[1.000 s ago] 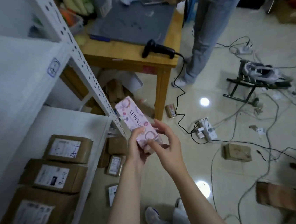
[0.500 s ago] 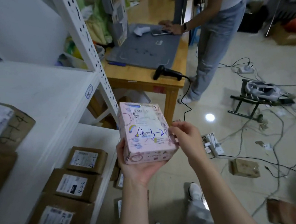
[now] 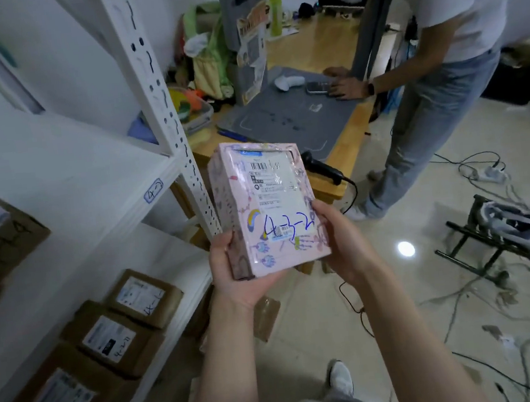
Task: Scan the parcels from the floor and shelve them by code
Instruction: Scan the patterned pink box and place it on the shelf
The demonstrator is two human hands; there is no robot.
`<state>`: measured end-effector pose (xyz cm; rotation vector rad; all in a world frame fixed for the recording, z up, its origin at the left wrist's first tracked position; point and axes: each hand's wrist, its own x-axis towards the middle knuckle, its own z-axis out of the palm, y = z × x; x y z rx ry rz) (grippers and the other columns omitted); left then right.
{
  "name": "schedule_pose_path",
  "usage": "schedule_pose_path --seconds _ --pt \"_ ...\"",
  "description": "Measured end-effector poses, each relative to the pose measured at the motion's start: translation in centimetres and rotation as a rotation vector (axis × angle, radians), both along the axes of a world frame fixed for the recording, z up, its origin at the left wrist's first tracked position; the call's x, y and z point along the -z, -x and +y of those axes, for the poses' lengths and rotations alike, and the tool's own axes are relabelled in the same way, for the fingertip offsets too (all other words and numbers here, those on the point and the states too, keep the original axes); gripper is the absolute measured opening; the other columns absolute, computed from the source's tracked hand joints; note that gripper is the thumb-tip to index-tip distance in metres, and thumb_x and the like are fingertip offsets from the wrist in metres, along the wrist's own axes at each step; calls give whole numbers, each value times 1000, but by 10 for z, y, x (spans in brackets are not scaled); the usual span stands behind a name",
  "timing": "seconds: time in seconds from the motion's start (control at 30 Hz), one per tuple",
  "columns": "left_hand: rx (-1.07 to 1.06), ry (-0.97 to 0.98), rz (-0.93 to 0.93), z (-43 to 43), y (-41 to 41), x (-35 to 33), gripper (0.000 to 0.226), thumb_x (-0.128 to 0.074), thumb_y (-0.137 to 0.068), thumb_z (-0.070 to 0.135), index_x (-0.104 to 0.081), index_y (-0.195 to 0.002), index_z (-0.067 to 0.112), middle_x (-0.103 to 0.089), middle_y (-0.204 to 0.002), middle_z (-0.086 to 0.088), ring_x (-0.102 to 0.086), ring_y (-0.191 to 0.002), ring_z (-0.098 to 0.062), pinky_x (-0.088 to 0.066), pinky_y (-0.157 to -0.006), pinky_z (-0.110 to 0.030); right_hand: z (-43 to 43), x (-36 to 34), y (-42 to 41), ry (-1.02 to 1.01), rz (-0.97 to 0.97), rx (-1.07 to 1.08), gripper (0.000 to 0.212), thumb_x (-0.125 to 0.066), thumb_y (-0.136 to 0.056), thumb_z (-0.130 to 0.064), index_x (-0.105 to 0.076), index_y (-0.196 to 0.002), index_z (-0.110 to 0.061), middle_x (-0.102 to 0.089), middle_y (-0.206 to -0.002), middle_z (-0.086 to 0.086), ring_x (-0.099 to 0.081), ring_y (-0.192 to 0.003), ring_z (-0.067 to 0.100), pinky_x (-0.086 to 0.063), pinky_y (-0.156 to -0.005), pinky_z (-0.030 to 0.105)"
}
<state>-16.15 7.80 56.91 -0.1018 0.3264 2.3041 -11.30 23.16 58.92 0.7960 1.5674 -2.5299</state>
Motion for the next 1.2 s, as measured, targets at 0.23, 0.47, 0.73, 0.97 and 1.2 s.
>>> schedule_pose_path --seconds 0.23,0.47,0.73,0.97,1.2 --pt "12 447 365 86 21 -19 85 -94 -32 37 -71 -110 16 -76 -106 -10 -73 -96 -28 -60 -79 -42 85 -17 13 151 48 -11 34 -41 -103 -32 -65 -121 -15 -75 -110 6 -74 -91 20 -54 -76 32" --pt "-77 879 472 122 51 -14 68 -64 -71 52 -60 -132 21 -73 -121 -1 -69 -112 -21 -56 -90 -39 131 -3 34 -8 174 52 32 -50 -103 -21 -58 -133 -17 -73 -117 9 -72 -103 25 -58 -74 32" --pt "-21 1119 441 119 118 -6 24 -73 -89 28 -68 -113 25 -77 -107 -2 -74 -96 -21 -57 -89 -42 135 12 86 -171 128 100 32 -60 -99 -21 -60 -130 -18 -74 -112 6 -74 -90 18 -54 -60 21" --pt "-64 1233 421 110 152 2 34 -81 -82 31 -67 -111 21 -77 -102 -2 -74 -91 -19 -60 -77 -35 156 47 144 -217 13 279 25 -62 -97 -17 -61 -122 -17 -70 -96 3 -66 -74 7 -55 -67 23" --pt "-212 1259 247 94 165 40 55 -87 -76 28 -64 -126 20 -75 -113 -3 -74 -99 -23 -62 -75 -38 186 107 183 -537 -335 344 24 -61 -94 -19 -58 -117 -23 -65 -116 4 -61 -93 20 -53 -89 40"
